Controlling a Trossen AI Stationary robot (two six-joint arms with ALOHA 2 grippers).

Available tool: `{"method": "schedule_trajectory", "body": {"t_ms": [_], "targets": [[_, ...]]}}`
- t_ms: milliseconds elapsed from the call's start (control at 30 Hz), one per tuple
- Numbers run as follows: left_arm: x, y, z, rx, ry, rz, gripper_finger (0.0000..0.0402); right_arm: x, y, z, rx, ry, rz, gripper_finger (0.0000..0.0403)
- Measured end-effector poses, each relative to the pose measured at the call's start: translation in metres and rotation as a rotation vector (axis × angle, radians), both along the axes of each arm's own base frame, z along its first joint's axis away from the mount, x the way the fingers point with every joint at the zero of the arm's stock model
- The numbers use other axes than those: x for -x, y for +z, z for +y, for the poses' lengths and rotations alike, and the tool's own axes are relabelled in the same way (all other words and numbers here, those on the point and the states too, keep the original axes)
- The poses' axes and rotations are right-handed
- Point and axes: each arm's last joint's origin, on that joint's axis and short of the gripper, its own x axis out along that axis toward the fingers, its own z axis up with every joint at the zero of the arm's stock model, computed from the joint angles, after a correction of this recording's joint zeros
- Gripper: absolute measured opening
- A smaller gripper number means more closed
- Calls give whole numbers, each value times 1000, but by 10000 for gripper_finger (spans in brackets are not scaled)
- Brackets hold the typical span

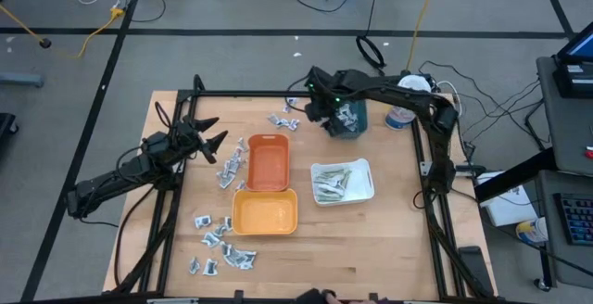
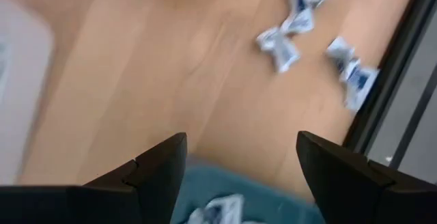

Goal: Pick & Place First Aid Supplies
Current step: Put the blue sachet into the blue bin

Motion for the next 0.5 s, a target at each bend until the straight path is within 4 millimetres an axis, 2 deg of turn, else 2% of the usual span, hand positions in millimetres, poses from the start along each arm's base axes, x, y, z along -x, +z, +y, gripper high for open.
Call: {"method": "schedule_trajectory", "body": {"t_ms": [167,333,500], "targets": [[0,0,0,0,0,0,308,-26,-10,-14,30,38,-22,270],[0,0,0,0,0,1,308,-52,-32,-27,65,44,-76,270],[0,0,0,0,0,0,308,-64,-55,-34,71,46,-93,270]]}}
